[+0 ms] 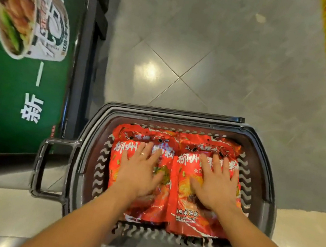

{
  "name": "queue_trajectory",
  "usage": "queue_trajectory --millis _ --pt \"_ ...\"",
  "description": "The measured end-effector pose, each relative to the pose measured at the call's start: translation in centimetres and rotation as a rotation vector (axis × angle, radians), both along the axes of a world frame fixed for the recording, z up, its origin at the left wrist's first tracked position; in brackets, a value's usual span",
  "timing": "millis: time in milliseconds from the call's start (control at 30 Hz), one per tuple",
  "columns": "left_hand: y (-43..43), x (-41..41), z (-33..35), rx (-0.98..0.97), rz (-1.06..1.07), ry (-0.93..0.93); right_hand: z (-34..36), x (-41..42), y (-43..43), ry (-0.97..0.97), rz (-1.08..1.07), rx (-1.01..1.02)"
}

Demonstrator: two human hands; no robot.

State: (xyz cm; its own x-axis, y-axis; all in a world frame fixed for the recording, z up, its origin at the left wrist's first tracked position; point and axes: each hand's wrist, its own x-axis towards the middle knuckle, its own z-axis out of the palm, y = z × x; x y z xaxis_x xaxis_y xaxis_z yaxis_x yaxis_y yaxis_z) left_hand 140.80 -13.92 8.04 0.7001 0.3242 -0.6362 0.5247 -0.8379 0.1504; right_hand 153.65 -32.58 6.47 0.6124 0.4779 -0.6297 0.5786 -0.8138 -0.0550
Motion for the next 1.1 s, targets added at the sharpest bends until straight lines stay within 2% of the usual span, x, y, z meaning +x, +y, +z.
queue_trajectory --millis 267,600,733,833,1000,1100 --pt "3.0 3.0 17.7 0.199 0.082 -0.267 18.4 1.7 2.3 -0.122 -0.082 0.285" --pt "5.3 1.1 46.8 0.522 0.142 -0.631 48.0 1.6 9.1 -0.378 0.103 0.589" --pt "6.8 -4.9 57.7 0.673 0.274 -0.729 58.8 -2.5 13.0 -0.442 0.218 0.747" --pt "7.3 -11.5 64.0 0.791 0.351 -0.733 65.8 -7.6 15.1 -0.483 0.35 0.863" --pt "7.6 -24.6 71.4 0.945 0.547 -0.739 74.5 -18.9 18.5 -0.478 0.548 1.073" --pt "7.8 -34.1 74.6 1.023 0.681 -0.75 77.7 -27.3 20.8 -0.383 0.653 1.173"
